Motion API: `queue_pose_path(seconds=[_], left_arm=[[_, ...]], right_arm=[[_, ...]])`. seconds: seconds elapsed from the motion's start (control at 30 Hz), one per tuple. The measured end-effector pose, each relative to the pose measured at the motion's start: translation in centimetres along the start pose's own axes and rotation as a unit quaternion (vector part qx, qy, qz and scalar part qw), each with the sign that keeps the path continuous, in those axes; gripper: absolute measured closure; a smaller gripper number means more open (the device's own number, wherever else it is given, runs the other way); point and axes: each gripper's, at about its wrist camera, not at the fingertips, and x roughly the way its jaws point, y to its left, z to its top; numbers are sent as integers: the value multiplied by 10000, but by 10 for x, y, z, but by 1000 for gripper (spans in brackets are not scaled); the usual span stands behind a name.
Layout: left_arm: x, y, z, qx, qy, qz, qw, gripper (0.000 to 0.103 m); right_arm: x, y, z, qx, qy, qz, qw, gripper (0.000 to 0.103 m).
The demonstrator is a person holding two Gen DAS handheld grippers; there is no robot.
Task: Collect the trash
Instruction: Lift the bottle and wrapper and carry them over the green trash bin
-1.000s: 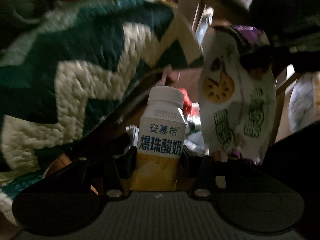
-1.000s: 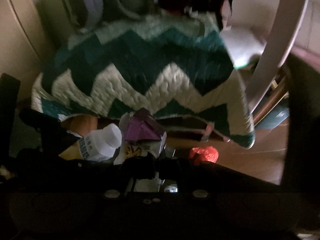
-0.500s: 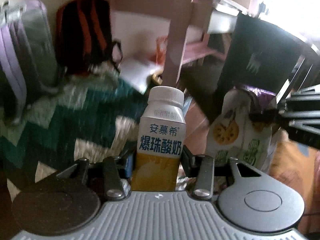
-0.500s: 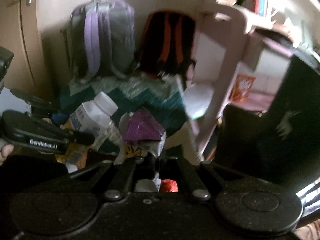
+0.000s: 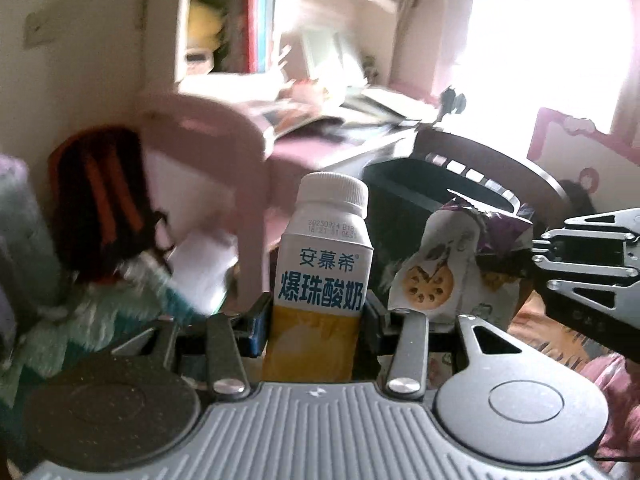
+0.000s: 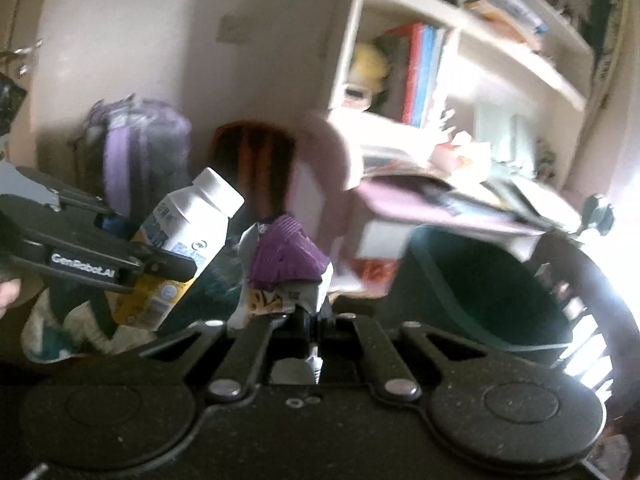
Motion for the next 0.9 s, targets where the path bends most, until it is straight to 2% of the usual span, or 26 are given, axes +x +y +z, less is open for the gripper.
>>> queue_pose_path(seconds=[0.33,0.5,0.7,0.9], left_arm=[[29,-70,92,310,-452,-279,9981,58],[55,-101,125,378,-489,-460,9970,58],[99,-131,137,631,-328,-489,9963,58],[153,-144,133,742,-7,-408,9964,58]], right_arm=[[-26,-103,34,586,-477,-899,9931,101],[-23,-143,42,727,-571,-1279,9875,101],[-6,-177,42,791,-549,-1630,9819,101],[36,-201,30,900,-242,-1689,9812,101]])
